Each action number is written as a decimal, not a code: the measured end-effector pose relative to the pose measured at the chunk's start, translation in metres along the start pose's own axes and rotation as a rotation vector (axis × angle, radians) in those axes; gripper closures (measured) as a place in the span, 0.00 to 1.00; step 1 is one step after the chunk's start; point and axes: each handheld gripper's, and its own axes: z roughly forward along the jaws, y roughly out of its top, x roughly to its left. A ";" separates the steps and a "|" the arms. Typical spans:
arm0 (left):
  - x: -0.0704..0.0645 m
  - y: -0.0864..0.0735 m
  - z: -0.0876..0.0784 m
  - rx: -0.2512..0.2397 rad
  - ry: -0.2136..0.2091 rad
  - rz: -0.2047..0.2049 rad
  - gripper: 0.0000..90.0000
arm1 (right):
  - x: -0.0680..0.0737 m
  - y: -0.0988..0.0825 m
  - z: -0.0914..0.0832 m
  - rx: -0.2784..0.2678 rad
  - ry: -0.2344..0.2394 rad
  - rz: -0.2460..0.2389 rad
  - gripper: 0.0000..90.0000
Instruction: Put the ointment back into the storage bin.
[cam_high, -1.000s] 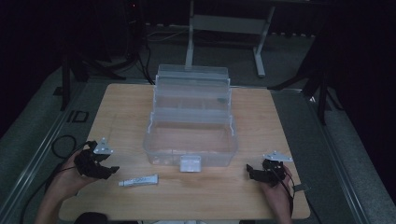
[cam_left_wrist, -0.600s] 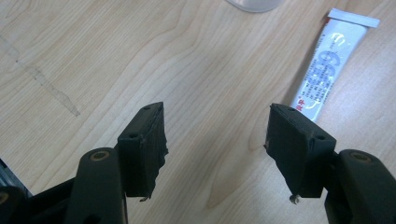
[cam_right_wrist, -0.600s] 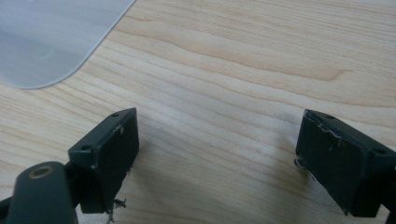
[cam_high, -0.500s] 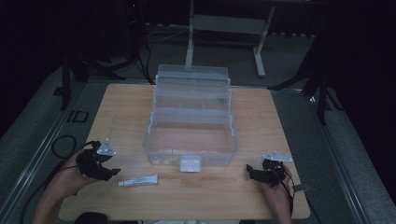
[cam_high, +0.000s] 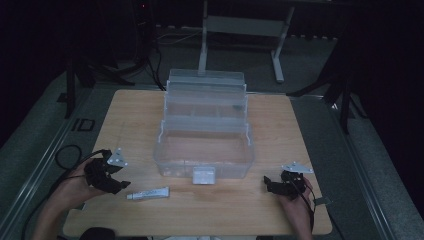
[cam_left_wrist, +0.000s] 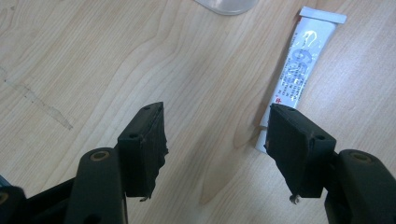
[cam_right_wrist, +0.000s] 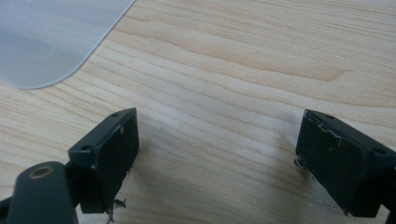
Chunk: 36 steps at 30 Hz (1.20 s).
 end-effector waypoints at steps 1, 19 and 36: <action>0.000 0.001 0.000 0.001 -0.001 0.001 0.43 | 0.000 0.000 0.000 0.000 0.000 0.000 0.15; -0.005 0.013 -0.003 0.040 -0.025 0.060 0.42 | 0.000 0.000 0.000 0.000 0.000 -0.001 0.15; -0.009 0.023 0.004 0.101 -0.052 0.123 0.42 | 0.000 0.000 0.000 0.000 0.000 -0.001 0.14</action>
